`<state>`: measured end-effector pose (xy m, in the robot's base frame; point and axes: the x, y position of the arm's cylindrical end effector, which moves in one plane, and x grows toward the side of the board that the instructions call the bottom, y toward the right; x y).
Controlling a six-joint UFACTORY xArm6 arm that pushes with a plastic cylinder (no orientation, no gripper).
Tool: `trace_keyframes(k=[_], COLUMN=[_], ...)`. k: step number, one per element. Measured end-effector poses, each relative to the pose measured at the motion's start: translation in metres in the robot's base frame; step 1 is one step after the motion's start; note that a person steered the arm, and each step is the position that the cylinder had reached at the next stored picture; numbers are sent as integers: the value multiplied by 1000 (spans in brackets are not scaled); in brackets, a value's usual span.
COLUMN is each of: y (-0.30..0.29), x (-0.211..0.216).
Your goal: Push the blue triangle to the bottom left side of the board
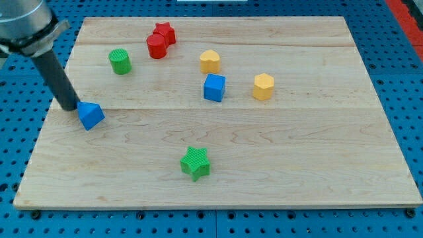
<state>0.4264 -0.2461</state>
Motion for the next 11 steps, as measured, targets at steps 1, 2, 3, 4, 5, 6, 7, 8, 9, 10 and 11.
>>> trace_keyframes(k=[1, 2, 3, 4, 5, 6, 7, 8, 9, 10, 11], y=[41, 51, 26, 40, -1, 3, 10, 20, 20, 50, 174], x=[-9, 32, 51, 20, 38, 66, 74, 75, 108, 66, 43])
